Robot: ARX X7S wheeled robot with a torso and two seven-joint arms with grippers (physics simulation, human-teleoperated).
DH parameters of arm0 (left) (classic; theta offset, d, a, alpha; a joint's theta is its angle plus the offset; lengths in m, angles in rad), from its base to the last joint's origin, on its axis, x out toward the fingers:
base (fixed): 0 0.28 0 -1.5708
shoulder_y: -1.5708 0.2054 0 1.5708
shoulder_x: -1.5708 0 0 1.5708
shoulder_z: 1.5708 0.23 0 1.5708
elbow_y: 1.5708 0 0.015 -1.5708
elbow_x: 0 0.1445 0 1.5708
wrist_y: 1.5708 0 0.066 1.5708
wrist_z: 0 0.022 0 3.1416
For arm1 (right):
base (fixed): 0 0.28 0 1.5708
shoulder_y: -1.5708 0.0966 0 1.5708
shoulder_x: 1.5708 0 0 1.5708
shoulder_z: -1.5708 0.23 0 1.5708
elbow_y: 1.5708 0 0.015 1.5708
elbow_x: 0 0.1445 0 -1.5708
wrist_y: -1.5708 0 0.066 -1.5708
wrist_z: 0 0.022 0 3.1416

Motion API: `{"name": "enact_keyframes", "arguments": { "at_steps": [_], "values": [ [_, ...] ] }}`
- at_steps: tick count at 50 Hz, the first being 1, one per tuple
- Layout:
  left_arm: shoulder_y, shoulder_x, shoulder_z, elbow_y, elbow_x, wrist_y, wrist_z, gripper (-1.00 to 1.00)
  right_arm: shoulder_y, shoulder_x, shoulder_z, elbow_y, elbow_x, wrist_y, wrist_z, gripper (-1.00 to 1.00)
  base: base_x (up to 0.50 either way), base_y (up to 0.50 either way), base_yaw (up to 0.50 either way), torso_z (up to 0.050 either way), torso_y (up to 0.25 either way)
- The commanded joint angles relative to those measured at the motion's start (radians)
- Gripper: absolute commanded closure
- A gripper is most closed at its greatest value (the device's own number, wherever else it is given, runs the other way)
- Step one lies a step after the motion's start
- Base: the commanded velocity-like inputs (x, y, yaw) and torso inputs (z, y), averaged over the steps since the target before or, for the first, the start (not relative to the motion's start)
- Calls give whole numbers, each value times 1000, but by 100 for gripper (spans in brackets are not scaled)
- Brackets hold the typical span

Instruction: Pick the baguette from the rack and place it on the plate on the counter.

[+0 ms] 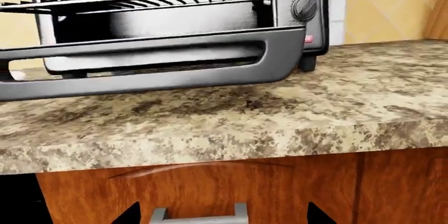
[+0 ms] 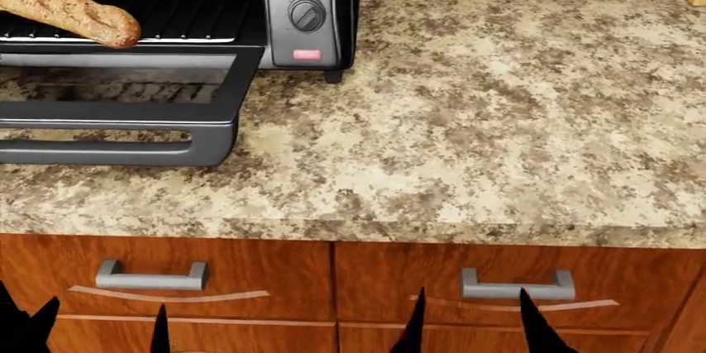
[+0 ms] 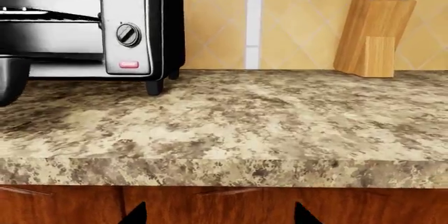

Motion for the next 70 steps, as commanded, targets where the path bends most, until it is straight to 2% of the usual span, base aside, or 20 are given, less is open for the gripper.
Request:
{"name": "enact_keyframes", "arguments": {
  "at_steps": [1,19,33,45,49,54,56,70],
  "values": [
    [-14,-7,-9,274,-4,-229,29,-100,68,23,13,-285,-4,240,-6,-100,0,0,0,50,29],
    [-117,-59,-5,565,-23,-556,26,-100,277,100,22,-540,44,596,-14,-100,0,0,0,50,31],
    [-251,-100,9,730,-24,-792,33,-100,423,146,38,-654,78,776,-25,-100,0,0,0,50,31],
    [-314,-128,19,772,-46,-862,16,-100,516,166,31,-724,92,880,-23,-100,0,374,0,50,31],
    [-333,-164,19,773,-114,-867,-41,-100,540,166,36,-731,101,900,-24,-100,0,500,0,50,32],
    [-356,-285,20,772,-367,-852,-254,-100,553,167,35,-735,106,911,-22,-100,0,500,0,50,31],
    [-363,-311,22,771,-418,-847,-297,-100,554,165,38,-735,110,912,-22,-100,0,500,0,50,30],
    [-365,-371,25,764,-524,-812,-395,-100,590,167,41,-759,129,959,-13,-100,0,500,0,50,31]
  ]
}}
